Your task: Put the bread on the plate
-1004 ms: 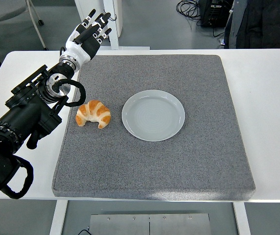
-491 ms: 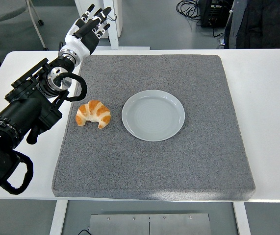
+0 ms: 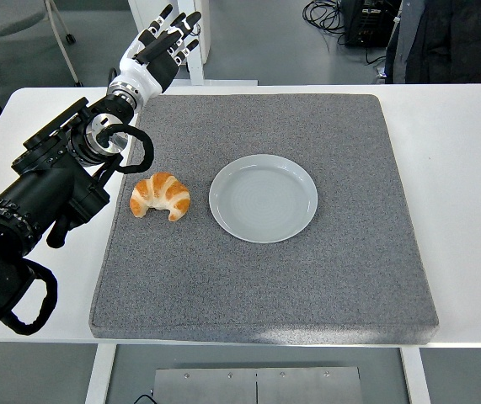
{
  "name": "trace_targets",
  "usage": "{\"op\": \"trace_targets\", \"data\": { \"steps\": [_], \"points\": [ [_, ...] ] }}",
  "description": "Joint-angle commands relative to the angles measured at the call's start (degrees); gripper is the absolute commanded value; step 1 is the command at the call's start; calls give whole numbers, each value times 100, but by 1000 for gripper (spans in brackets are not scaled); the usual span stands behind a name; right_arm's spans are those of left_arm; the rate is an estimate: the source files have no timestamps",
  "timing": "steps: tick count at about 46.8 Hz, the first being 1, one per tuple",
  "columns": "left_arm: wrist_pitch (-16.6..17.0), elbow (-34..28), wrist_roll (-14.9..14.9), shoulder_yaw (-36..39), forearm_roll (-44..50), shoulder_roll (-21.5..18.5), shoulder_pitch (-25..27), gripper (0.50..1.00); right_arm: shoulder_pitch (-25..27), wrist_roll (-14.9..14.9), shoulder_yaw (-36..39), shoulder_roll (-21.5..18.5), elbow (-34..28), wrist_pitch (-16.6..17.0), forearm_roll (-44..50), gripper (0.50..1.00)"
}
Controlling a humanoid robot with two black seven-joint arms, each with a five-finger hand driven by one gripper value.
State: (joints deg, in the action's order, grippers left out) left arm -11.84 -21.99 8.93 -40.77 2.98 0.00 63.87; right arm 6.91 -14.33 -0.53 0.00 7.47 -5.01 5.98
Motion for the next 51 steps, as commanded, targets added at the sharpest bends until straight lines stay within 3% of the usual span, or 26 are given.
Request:
{"op": "trace_targets", "data": {
  "steps": [1, 10, 17, 25, 41, 51],
  "points": [
    [41, -139, 3, 280, 1, 0, -7, 992, 3, 0, 0, 0, 0, 0, 0, 1000],
    [173, -455, -23, 1168, 1, -87, 29, 992, 3, 0, 0, 0, 0, 0, 0, 1000],
    [427, -1316, -32, 1370, -8, -535, 29, 992, 3, 0, 0, 0, 0, 0, 0, 1000],
    [718, -2055, -322, 1581, -61, -1089, 46, 992, -6, 0, 0, 0, 0, 0, 0, 1000],
    [630, -2617, -462, 1801, -1809, -1828, 292, 992, 3, 0, 0, 0, 0, 0, 0, 1000],
    [595, -2723, -559, 1801, -2926, -1916, 249, 992, 3, 0, 0, 0, 0, 0, 0, 1000]
  ]
}}
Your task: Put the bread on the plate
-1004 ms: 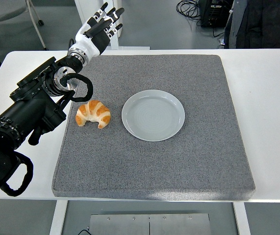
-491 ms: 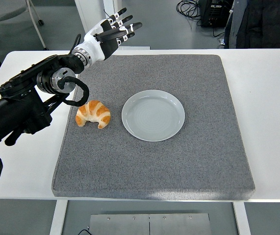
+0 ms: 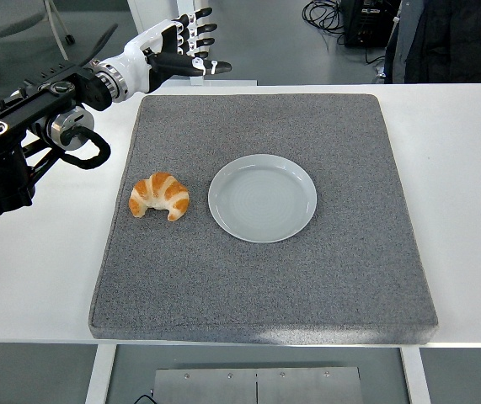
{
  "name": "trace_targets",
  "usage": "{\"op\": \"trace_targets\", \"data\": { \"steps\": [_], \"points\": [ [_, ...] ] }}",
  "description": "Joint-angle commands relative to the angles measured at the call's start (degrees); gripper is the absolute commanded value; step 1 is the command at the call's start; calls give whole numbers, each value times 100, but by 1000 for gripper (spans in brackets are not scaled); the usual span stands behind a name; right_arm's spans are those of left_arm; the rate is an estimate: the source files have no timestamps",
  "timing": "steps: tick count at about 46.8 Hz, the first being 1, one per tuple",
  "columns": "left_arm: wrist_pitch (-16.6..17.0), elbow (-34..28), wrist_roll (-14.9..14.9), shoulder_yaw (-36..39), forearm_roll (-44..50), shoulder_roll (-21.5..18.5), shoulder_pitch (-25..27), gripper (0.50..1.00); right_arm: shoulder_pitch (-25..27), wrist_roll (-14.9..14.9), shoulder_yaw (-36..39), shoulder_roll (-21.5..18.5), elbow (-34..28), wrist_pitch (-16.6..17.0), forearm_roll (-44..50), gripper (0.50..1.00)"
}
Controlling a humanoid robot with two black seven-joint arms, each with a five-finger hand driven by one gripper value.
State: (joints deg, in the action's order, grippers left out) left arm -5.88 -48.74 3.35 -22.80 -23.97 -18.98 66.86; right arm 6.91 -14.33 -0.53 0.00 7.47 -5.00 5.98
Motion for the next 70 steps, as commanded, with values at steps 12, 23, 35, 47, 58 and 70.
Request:
{"op": "trace_targets", "data": {
  "steps": [12, 23, 35, 47, 58, 70],
  "points": [
    [-115, -1340, -124, 21, -573, -773, -173, 992, 3, 1, 0, 0, 0, -1, 0, 1000],
    [-27, -1665, -151, 284, -1548, -1169, -191, 992, -6, 1, 0, 0, 0, -1, 0, 1000],
    [325, -2280, -151, 952, -2613, -1608, -226, 992, -6, 1, 0, 0, 0, -1, 0, 1000],
    [334, -2738, -107, 1216, -3271, -1951, -340, 992, -6, 1, 0, 0, 0, -1, 0, 1000],
    [413, -2747, -63, 1418, -3878, -2224, -393, 990, 3, 1, 0, 0, 0, -1, 0, 1000],
    [413, -2764, -81, 1796, -4141, -2286, -419, 989, 3, 1, 0, 0, 0, -1, 0, 1000]
  ]
}}
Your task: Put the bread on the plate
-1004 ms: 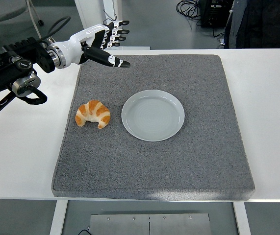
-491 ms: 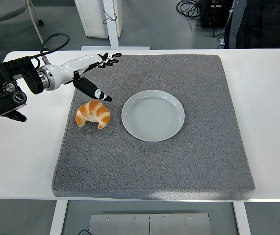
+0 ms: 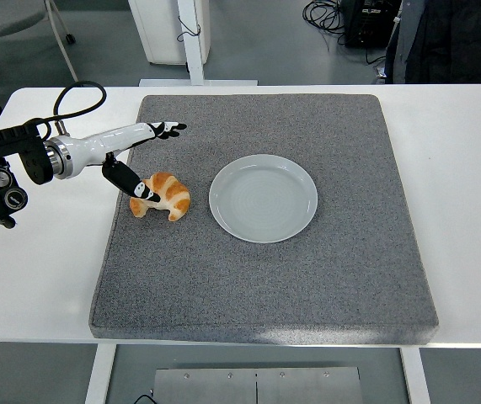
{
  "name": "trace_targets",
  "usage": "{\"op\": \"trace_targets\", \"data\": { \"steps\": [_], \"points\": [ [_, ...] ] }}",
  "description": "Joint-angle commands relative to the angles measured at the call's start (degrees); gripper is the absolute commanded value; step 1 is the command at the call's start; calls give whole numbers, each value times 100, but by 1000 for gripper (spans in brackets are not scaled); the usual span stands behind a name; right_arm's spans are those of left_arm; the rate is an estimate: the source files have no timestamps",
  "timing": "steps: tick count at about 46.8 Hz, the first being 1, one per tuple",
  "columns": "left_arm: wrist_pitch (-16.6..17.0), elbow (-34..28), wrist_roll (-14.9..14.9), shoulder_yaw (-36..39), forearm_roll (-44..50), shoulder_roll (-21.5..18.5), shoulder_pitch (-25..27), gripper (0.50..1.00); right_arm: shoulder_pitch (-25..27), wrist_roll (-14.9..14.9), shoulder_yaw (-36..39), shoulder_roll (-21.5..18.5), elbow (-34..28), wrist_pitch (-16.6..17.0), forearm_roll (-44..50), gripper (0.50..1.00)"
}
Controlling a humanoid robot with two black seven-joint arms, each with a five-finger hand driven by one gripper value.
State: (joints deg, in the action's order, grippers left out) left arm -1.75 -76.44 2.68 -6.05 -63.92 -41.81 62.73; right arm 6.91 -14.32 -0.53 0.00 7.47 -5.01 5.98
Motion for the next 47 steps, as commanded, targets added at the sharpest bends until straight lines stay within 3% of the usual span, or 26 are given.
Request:
{"op": "trace_targets", "data": {
  "steps": [1, 12, 35, 47],
  "points": [
    [-1, 6, -31, 148, -208, -11, -6, 987, 3, 0, 0, 0, 0, 0, 0, 1000],
    [17, 41, -22, 201, -489, 42, -94, 987, 3, 0, 0, 0, 0, 0, 0, 1000],
    [482, 419, 22, 183, -1114, 411, -322, 987, 3, 0, 0, 0, 0, 0, 0, 1000],
    [588, 735, 233, 192, -1105, 596, -357, 986, 3, 0, 0, 0, 0, 0, 0, 1000]
  ]
}}
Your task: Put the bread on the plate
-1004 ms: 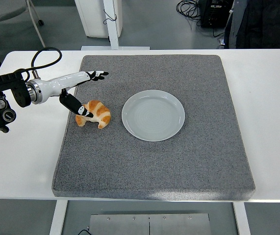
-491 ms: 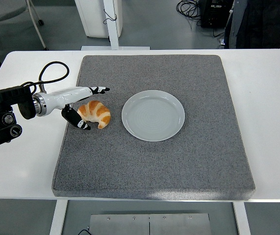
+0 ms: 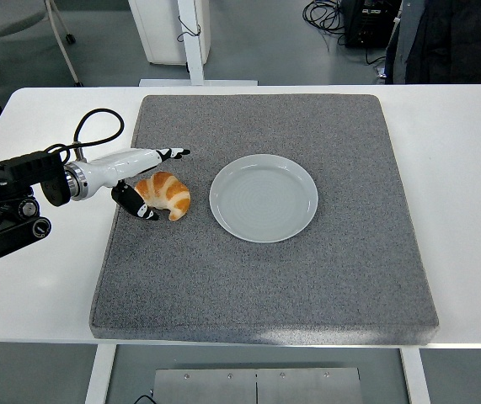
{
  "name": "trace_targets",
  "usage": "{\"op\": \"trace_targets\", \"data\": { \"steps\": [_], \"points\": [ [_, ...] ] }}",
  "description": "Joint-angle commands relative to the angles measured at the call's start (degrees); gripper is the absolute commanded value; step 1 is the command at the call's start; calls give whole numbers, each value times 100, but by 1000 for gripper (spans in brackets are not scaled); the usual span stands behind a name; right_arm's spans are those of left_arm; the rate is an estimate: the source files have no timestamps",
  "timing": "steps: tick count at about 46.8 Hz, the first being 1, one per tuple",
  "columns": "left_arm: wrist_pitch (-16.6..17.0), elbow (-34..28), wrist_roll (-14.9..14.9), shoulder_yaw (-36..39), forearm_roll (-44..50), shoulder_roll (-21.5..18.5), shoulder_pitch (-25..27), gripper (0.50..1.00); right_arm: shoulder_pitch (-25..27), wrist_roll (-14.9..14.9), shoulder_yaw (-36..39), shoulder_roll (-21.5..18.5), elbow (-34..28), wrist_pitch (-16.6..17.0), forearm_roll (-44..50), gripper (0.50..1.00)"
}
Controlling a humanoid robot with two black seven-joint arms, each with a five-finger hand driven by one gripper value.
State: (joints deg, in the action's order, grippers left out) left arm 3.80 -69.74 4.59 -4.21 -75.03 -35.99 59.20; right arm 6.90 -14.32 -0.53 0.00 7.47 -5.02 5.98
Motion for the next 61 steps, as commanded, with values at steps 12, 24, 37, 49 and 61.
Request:
{"op": "trace_targets", "data": {
  "steps": [12, 24, 37, 49, 61],
  "points": [
    [130, 373, 103, 17, 14, 188, -31, 986, -4, 0, 0, 0, 0, 1, 0, 1000],
    [191, 549, 331, 17, 50, 329, -40, 966, -4, 0, 0, 0, 0, 1, 0, 1000],
    [192, 549, 578, 34, 32, 356, -57, 559, 4, 0, 0, 0, 0, 1, 0, 1000],
    [148, 549, 674, 34, 50, 338, -84, 500, -4, 0, 0, 0, 0, 1, 0, 1000],
    [121, 540, 833, 17, 76, 277, 48, 500, 4, 0, 0, 0, 0, 9, 0, 1000]
  ]
}}
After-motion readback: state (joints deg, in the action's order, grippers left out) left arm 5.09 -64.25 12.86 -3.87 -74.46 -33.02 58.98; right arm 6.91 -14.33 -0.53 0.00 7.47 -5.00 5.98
